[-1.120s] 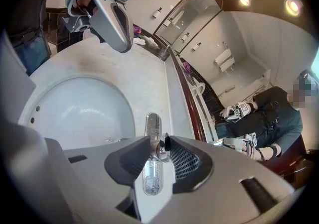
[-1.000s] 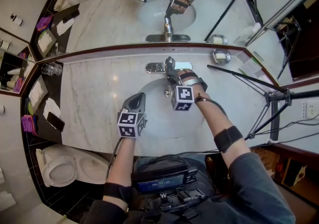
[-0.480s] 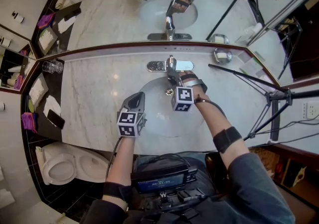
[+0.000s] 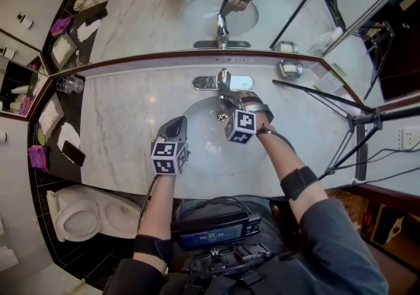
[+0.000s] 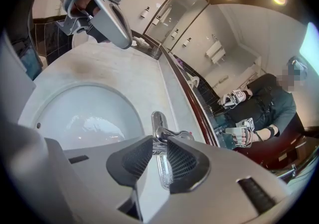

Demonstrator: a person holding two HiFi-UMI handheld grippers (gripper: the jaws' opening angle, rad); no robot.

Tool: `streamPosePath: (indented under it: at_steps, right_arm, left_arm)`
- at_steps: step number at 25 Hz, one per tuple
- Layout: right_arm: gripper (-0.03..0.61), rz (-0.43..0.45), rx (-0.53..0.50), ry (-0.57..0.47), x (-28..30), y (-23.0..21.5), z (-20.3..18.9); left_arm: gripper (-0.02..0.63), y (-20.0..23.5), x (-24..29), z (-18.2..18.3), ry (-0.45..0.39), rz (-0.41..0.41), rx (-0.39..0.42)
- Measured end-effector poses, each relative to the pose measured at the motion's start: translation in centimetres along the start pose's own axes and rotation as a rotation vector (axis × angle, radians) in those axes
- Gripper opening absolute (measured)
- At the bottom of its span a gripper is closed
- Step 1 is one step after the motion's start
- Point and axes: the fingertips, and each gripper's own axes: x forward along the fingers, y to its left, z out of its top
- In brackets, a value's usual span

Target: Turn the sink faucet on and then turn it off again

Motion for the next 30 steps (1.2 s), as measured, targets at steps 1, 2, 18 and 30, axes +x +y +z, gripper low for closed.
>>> streamPosePath:
  at_steps: [1,2,18,30]
  right_arm:
    - [0.107,-0.012,0.028,-0.006,-0.6,-0.2,-0.1]
    - [0.104,-0.021,0.061,-0.013,-1.2,-0.3,-0.2]
    - [0.018,-0.137,0.655,-0.101,-10.4,-2.4,-3.6]
    - [0.015,-0.209,1.187,-0.257,-15.4,-1.4,-8.3]
  left_arm:
    - [0.003,-0.1,0.0,0.0,-0.001,0.0,0.002]
    - [0.003,-0.2,-0.1,0.0,-0.001,-0.001,0.004]
    - [0.003,-1.4,-3.1,0.6,-0.021,-0.028,0.034]
    - [0.003,-1.0,-3.8,0.3,-0.039,-0.047,0.011]
